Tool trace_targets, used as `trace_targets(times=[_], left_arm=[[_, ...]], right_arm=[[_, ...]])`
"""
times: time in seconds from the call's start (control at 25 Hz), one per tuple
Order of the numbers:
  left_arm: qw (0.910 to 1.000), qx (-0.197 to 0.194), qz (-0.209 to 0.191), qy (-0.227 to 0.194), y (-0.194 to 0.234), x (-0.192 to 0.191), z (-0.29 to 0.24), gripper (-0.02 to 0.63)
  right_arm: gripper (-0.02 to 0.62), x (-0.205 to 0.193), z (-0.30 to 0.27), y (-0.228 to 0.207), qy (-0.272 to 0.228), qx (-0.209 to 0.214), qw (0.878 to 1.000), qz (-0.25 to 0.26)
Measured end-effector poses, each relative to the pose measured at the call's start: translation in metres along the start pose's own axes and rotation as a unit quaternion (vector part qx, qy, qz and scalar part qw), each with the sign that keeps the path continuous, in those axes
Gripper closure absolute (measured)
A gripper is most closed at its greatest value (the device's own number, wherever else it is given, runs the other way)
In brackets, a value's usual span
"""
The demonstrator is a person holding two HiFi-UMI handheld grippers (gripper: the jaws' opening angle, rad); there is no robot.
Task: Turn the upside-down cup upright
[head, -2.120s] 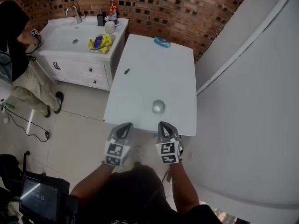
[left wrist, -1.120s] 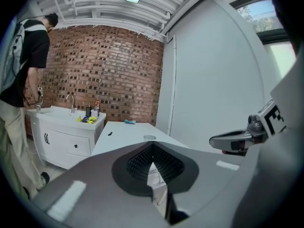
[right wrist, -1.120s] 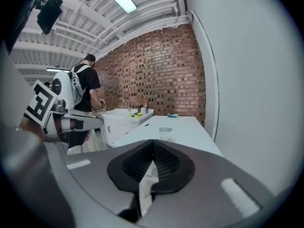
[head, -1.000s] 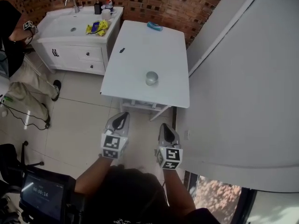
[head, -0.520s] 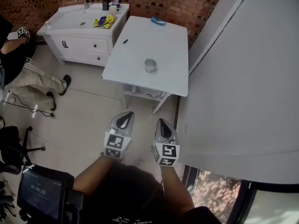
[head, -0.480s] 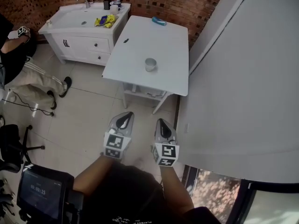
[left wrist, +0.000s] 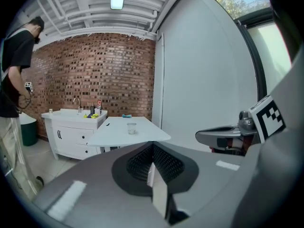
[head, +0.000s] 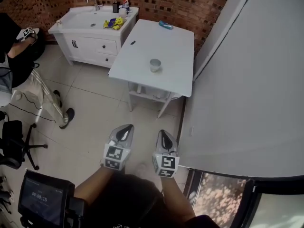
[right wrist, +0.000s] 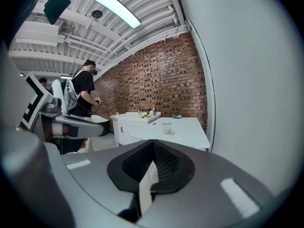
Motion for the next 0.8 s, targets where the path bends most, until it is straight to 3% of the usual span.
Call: trace_targets(times=[0.48,0.8], left_arm=[[0.9996,-0.016,0.013,-0.019,0.024,0.009,0.002,0.605],[0.9995,-0.012,0.013,-0.027,0.045,0.024,0.009,0.605]], right_arm=[[0.583,0.023,-0.007,0.03,-0.019,-0.004,1.0,0.002],[0.584,0.026,-0.016,0.038,0.001,-0.03,0.999,0.016]])
Point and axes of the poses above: the fingertips, and each gripper's own axes: z backward along the fingers, y to its left, x out of its top, the point moved 6 cm from there along z, backward along the fingers, and after that the axes turned 3 degrees about z, right-handed, at the moved point
